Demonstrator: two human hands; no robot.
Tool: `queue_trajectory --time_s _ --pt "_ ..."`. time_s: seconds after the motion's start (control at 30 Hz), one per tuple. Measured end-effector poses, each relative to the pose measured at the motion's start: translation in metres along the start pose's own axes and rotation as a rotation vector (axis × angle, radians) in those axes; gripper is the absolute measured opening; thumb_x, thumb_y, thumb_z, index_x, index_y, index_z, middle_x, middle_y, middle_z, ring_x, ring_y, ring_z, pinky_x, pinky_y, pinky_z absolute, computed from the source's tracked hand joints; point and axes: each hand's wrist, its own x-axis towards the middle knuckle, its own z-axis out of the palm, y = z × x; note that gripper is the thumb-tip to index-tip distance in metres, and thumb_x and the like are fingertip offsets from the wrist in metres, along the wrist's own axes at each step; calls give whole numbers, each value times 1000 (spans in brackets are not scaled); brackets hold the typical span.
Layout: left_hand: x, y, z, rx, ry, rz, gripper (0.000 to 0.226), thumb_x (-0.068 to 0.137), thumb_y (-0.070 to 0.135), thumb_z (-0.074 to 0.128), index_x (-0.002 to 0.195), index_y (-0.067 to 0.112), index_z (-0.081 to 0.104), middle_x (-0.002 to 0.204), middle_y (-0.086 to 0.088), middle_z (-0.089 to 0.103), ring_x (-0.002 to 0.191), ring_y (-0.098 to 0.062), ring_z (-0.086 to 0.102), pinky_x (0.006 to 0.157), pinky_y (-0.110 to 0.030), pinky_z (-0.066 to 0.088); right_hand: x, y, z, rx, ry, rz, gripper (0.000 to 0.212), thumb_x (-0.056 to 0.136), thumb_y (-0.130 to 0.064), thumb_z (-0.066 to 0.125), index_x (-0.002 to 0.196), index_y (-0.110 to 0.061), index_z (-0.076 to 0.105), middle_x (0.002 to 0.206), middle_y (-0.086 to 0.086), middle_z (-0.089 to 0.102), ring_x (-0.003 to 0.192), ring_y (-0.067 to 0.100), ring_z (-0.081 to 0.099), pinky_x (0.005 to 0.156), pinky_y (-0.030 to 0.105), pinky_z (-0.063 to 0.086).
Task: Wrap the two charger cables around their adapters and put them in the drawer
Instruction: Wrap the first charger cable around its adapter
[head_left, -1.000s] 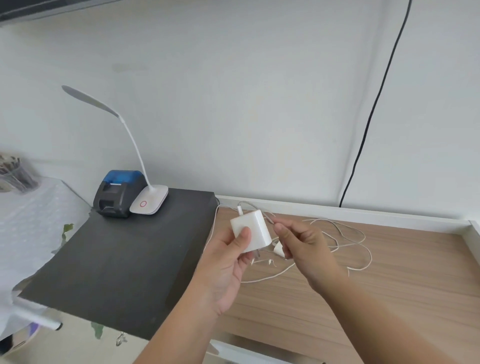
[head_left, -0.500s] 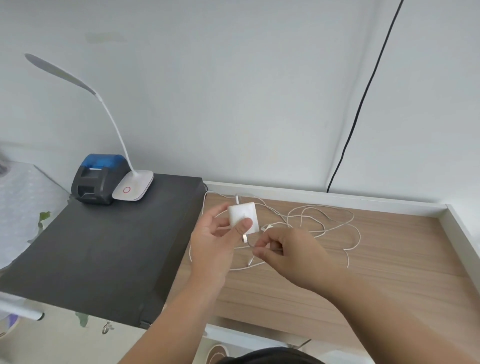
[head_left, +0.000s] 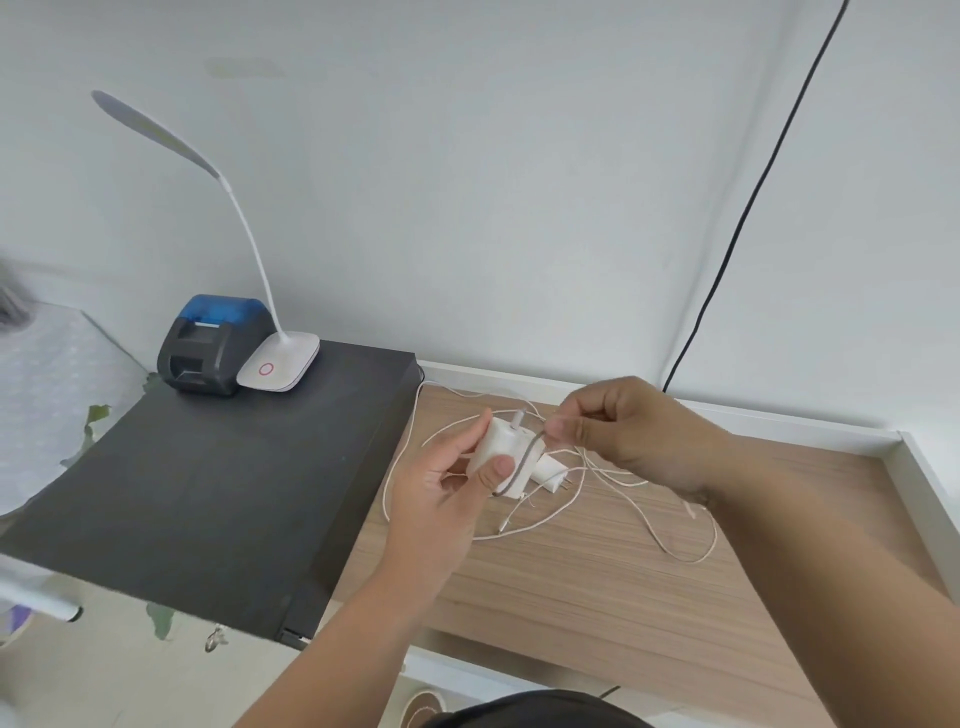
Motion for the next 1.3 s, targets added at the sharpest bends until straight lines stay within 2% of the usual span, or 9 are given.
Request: queue_trajectory --time_s 0.17,0.33,0.5,0.63,0.73,0.83,0.93,1.07,1.3 --pt "-7 4 1 -20 -126 11 38 76 20 71 113 27 66 108 -10 67 80 0 63 70 -15 51 13 -8 -8 -177 92 -178 23 76 -30 79 71 -10 68 48 -7 29 48 12 24 47 22 22" --pt "-7 11 -6 -57 -200 -3 36 76 23 77 104 45 72 108 -3 69 83 -1 64 69 -18 53 25 11 -9 110 3 -203 24 72 -32 80 71 -9 69 58 10 40 57 23 27 56 34 20" --pt "-10 13 -7 -139 -306 -63 43 80 15 70 119 32 67 108 3 70 91 -9 63 74 -25 54 28 44 15 479 -64 -141 38 59 -49 85 69 -16 69 57 7 44 48 11 25 44 19 18" --pt "-6 13 -7 -325 -248 -110 50 77 29 78 124 20 65 116 -5 69 99 -19 62 78 -33 55 22 64 36 630 132 -136 41 59 -49 85 67 -15 65 47 0 35 41 7 23 41 15 20" --pt "0 12 -6 -482 -205 -175 45 82 13 69 126 8 61 117 -7 69 102 -22 63 78 -33 56 11 68 46 517 259 -149 25 79 -34 73 68 -14 64 51 6 31 44 11 21 43 19 19" --pt "3 11 -3 -535 -147 -217 38 82 9 63 120 5 63 108 -9 68 93 -20 67 70 -28 56 0 65 51 197 371 -201 16 90 -24 64 75 -22 68 57 16 42 51 12 30 48 20 26" --pt "8 10 0 -549 -52 -256 37 84 15 68 120 5 63 105 -8 67 91 -16 65 72 -24 56 -10 62 55 -143 400 -223 14 91 -22 62 95 -32 71 51 -11 47 48 6 37 51 13 30" --pt "8 8 11 -535 25 -259 36 77 17 65 113 9 66 104 -8 68 86 -13 68 70 -23 56 -14 56 57 -363 331 -182 21 93 -25 59 111 -26 69 52 -22 52 51 4 49 53 10 34" --pt "8 4 13 -388 86 -195 41 78 18 67 116 6 63 102 -11 66 85 -14 69 71 -29 56 -21 33 39 -505 272 -46 14 89 -39 61 84 -28 69 47 -17 51 51 3 48 54 19 36"
